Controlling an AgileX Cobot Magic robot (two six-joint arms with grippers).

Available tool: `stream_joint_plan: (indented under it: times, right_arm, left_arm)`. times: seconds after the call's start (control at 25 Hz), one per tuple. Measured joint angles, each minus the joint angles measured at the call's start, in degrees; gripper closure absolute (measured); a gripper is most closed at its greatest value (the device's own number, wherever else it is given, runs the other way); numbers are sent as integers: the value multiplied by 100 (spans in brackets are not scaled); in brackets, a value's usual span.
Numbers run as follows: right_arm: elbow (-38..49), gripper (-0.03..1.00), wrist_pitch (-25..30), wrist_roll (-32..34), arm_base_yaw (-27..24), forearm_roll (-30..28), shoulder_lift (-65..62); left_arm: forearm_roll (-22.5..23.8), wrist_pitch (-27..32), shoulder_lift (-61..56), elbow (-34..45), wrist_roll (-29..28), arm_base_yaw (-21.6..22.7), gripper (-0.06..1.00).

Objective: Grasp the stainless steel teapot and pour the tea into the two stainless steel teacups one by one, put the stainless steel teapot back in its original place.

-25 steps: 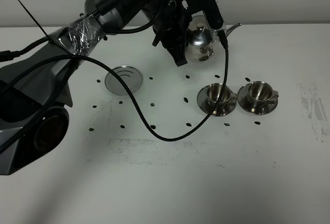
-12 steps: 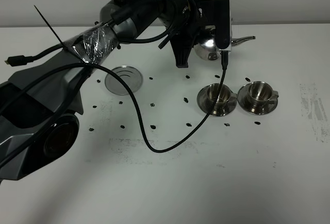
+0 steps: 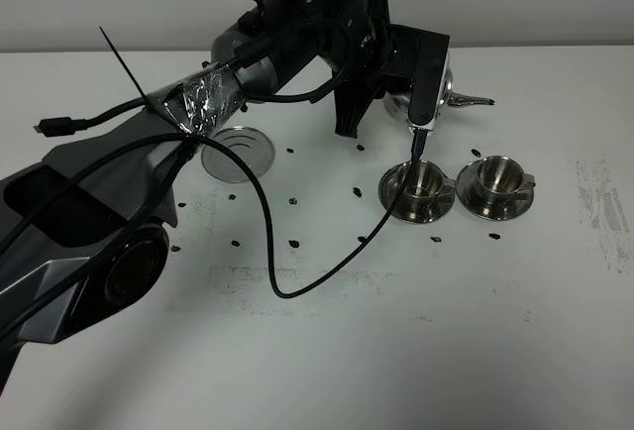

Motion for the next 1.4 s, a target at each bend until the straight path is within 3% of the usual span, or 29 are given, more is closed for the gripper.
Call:
stream_joint_plan:
  times: [0.24,1.4]
  right_arm:
    - [0,78,0,0,0,0,0]
    - [0,78,0,0,0,0,0]
  left_arm:
    - [316,-114,63,0,322,-116,76]
    - [1798,-378,251,0,274,-672,76]
